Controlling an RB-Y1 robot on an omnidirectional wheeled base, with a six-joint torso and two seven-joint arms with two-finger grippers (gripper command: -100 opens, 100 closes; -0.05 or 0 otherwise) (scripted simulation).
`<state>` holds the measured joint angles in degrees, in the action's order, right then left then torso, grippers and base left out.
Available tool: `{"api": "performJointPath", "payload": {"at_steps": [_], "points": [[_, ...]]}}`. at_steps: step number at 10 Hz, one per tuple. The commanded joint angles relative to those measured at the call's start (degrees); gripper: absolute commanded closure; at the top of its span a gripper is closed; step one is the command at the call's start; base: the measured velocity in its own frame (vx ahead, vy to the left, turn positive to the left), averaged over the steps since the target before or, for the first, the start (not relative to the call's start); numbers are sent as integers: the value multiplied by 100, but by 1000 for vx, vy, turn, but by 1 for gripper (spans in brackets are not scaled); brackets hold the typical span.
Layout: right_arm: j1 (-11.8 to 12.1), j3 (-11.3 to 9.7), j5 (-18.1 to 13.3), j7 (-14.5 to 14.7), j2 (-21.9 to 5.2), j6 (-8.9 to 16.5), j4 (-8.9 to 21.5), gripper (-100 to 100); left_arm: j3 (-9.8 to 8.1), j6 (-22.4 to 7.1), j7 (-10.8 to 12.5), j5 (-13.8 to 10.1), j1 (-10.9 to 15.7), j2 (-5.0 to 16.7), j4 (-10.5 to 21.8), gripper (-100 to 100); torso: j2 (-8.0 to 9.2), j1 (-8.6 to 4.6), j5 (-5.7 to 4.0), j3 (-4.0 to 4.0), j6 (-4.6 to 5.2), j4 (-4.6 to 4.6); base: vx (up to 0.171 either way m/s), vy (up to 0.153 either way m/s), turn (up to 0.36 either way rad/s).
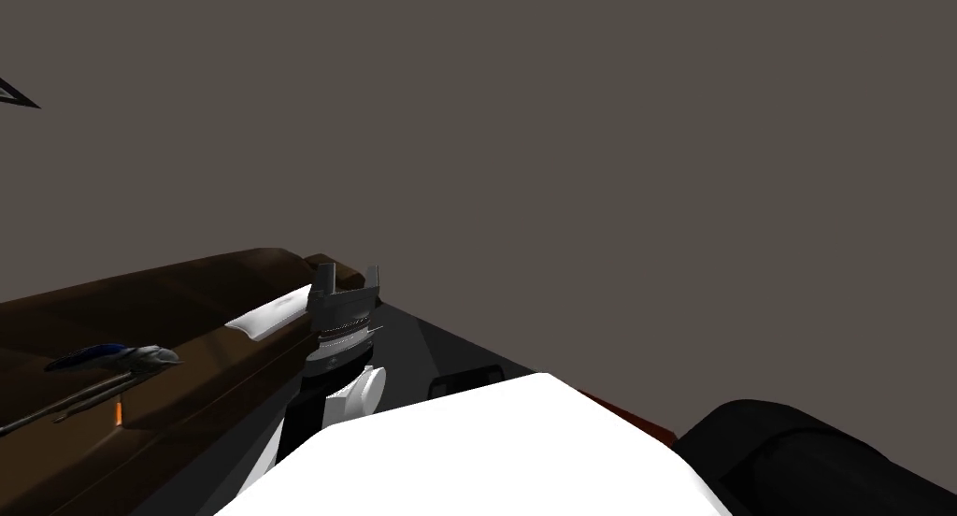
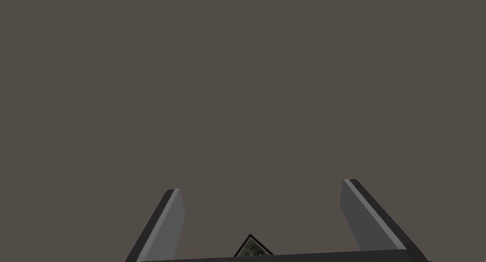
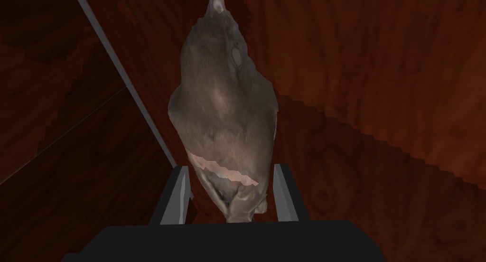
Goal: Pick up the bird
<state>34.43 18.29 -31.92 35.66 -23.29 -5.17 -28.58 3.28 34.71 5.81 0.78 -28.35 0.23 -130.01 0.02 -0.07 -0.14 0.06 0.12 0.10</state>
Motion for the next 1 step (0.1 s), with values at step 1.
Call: {"api": "performJointPath", "payload": {"at_steps": [1], "points": [[0,0,0,0,0,0,0,0,0,0,0,0,0,0,0,0,0,0,0,0,0,0,0,0,0]]}}
